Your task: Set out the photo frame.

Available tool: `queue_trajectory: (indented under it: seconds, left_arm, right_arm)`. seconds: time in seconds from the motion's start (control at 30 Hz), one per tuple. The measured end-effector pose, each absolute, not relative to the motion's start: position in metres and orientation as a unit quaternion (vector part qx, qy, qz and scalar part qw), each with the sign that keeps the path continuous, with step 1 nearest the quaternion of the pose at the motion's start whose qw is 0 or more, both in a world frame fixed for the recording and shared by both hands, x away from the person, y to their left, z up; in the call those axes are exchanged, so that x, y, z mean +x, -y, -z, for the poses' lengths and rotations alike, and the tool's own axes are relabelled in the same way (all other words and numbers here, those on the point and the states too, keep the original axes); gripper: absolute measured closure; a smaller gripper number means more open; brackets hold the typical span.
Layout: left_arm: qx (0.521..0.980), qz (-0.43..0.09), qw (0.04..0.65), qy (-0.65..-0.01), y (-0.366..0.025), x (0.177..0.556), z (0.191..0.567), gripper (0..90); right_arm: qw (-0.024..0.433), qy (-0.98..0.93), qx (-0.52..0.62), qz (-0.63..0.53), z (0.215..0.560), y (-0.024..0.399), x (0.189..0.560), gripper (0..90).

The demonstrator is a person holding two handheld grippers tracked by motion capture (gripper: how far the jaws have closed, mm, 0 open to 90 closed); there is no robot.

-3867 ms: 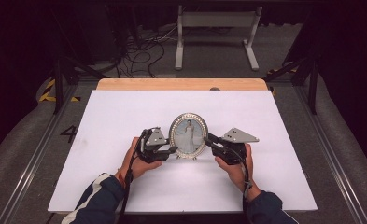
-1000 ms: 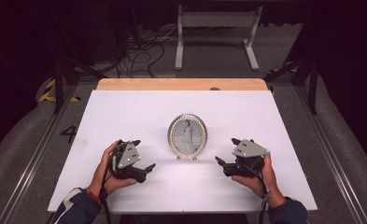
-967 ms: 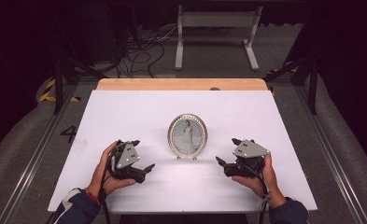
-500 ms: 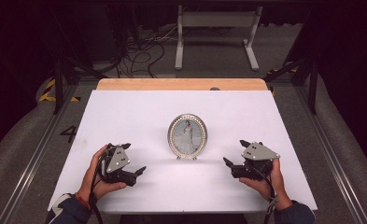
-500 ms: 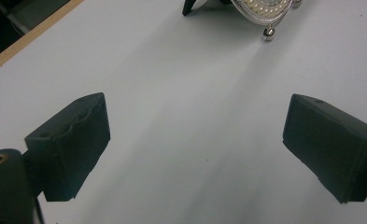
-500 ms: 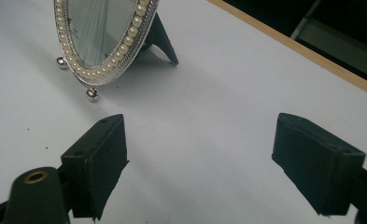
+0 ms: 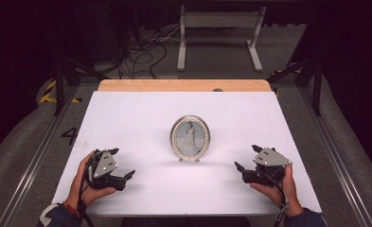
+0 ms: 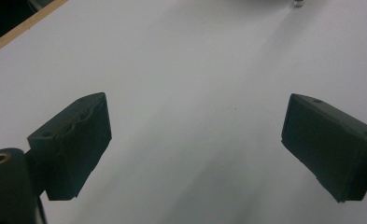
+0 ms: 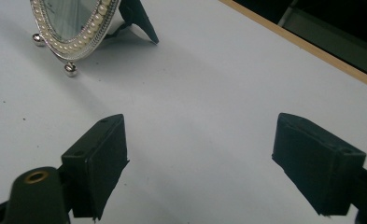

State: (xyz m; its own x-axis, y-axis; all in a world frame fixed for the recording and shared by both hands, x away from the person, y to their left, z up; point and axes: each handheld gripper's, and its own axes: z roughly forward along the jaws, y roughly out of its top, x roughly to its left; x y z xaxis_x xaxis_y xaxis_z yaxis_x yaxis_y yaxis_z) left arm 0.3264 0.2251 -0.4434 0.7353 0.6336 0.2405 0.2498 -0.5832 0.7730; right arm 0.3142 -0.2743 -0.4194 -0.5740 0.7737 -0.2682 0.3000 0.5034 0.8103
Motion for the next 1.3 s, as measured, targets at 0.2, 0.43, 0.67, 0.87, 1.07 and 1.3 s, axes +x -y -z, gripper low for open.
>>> queue_trajectory:
  seconds: [0.2, 0.43, 0.67, 0.87, 1.07, 1.3]
  left_arm:
    - [0.845, -0.253, 0.38, -0.277, -0.242, 0.324, 0.448, 8.8]
    - [0.838, -0.25, 0.382, -0.299, -0.258, 0.316, 0.453, 8.7]
    - [0.825, -0.259, 0.383, -0.325, -0.276, 0.306, 0.456, 8.5]
    - [0.82, -0.261, 0.389, -0.329, -0.277, 0.305, 0.455, 8.5]
    - [0.822, -0.262, 0.388, -0.324, -0.276, 0.304, 0.455, 8.5]
    - [0.823, -0.263, 0.387, -0.322, -0.275, 0.304, 0.455, 8.5]
  right_arm:
    - [0.321, -0.801, 0.346, -0.369, 0.423, 0.286, 0.31, 17.6]
    - [0.329, -0.799, 0.357, -0.354, 0.43, 0.296, 0.304, 17.3]
    - [0.335, -0.793, 0.37, -0.348, 0.437, 0.304, 0.296, 16.1]
    - [0.339, -0.79, 0.373, -0.349, 0.438, 0.305, 0.296, 15.5]
    - [0.349, -0.786, 0.372, -0.35, 0.437, 0.303, 0.296, 15.2]
    - [0.361, -0.775, 0.376, -0.358, 0.435, 0.304, 0.295, 15.1]
